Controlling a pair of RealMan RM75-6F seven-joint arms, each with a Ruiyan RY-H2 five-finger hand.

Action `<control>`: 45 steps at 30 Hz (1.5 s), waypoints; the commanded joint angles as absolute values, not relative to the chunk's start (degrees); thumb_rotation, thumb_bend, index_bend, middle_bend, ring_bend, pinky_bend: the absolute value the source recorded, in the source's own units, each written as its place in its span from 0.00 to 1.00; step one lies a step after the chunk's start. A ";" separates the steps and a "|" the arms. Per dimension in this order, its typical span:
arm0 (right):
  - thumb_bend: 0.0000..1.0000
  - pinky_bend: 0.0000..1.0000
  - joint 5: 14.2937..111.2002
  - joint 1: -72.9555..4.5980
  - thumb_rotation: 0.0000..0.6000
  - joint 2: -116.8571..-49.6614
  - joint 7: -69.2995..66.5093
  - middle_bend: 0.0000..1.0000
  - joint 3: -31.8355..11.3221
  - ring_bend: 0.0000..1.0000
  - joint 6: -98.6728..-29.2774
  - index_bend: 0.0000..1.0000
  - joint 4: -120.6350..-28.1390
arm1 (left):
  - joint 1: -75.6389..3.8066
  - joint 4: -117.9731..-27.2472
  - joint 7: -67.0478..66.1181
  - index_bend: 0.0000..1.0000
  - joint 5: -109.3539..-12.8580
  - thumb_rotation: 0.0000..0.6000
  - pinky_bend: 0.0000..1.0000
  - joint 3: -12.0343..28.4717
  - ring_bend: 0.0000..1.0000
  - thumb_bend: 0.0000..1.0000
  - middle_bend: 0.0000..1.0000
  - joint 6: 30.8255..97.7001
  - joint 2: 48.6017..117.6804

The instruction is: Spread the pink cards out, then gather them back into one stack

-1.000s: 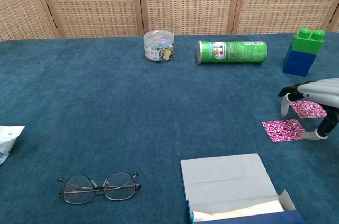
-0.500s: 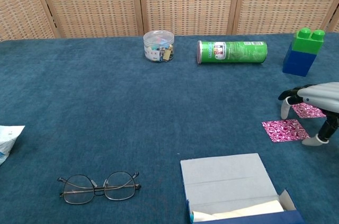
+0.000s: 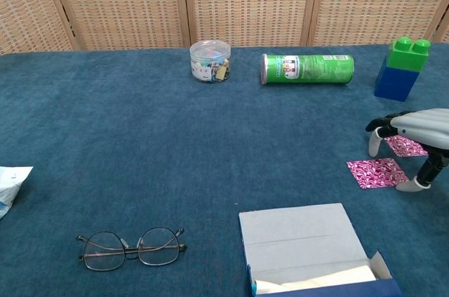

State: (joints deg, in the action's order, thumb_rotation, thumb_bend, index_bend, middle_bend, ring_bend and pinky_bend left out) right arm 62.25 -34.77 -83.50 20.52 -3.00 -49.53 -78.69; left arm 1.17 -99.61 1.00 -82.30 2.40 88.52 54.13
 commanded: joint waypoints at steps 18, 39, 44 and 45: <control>0.26 0.00 62.81 -33.97 1.00 -83.57 19.25 0.10 -2.61 0.00 -49.59 0.33 -77.79 | 0.90 -100.09 0.29 0.00 -82.31 1.00 0.00 2.49 0.00 0.06 0.00 88.27 54.20; 0.34 0.00 62.83 -33.59 1.00 -84.80 18.40 0.12 -2.70 0.00 -49.08 0.38 -75.72 | 1.07 -99.63 0.51 0.00 -82.11 1.00 0.00 2.42 0.00 0.06 0.00 88.28 54.43; 0.36 0.00 62.96 -33.38 1.00 -84.96 18.13 0.12 -2.72 0.00 -49.22 0.40 -75.41 | 1.07 -99.60 0.54 0.00 -82.08 1.00 0.00 2.44 0.00 0.06 0.00 88.28 54.45; 0.36 0.00 63.00 -33.35 1.00 -84.98 18.08 0.12 -2.72 0.00 -49.24 0.40 -75.35 | 1.07 -99.60 0.54 0.00 -82.08 1.00 0.00 2.45 0.00 0.06 0.00 88.28 54.46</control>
